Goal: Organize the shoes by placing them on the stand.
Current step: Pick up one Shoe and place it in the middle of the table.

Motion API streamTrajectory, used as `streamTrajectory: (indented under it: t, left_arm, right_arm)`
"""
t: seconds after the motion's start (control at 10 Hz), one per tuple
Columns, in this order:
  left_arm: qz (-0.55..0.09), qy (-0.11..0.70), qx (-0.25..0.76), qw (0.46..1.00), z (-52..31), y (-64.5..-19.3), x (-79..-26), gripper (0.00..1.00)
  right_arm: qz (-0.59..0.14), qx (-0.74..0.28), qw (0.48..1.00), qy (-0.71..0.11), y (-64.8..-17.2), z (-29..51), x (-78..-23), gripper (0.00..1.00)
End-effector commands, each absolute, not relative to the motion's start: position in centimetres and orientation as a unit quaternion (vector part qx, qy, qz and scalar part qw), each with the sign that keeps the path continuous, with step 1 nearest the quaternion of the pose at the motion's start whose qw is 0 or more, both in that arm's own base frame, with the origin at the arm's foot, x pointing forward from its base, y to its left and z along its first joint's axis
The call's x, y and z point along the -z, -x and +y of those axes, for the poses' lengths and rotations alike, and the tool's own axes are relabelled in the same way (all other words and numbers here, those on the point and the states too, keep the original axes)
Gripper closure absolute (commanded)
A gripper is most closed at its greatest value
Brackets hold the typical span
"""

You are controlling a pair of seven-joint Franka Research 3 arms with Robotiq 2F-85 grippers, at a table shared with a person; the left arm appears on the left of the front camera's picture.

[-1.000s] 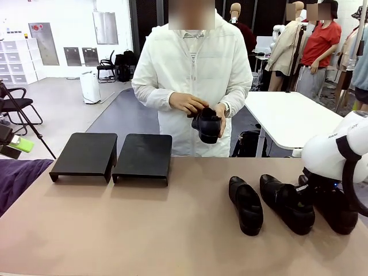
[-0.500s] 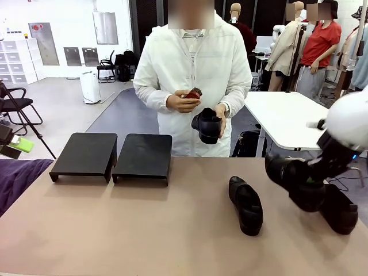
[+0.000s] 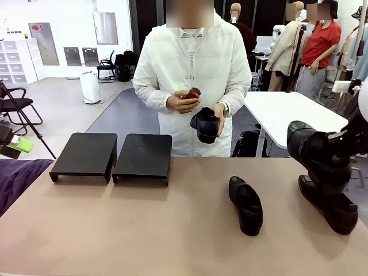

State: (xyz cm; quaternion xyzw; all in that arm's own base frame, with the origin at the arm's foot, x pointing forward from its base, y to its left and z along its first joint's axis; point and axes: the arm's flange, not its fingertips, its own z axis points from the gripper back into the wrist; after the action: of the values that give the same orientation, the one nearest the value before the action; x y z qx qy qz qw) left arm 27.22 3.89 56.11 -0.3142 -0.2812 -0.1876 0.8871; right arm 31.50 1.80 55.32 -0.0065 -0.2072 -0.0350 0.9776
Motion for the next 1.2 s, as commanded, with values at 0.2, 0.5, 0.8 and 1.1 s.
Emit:
streamTrajectory:
  t: [0.2,0.5,0.8,1.1]
  left_arm:
    - [-0.286,0.323,0.195,0.881,3.9,-27.3,-56.2,0.0]
    - [-0.286,0.323,0.195,0.881,3.9,-27.3,-56.2,0.0]
    - [-0.286,0.323,0.195,0.881,3.9,-27.3,-56.2,0.0]
    - [-0.286,0.323,0.195,0.881,3.9,-27.3,-56.2,0.0]
  right_arm:
    - [-0.198,0.032,0.98,0.003,-31.9,1.7,-54.8,1.0]
    - [-0.283,0.058,0.956,-0.047,-32.3,9.8,-54.7,1.0]
    - [-0.271,0.161,0.949,0.011,-30.7,4.4,-57.0,1.0]
    - [-0.28,0.273,0.92,0.024,-25.4,-3.2,-59.1,1.0]
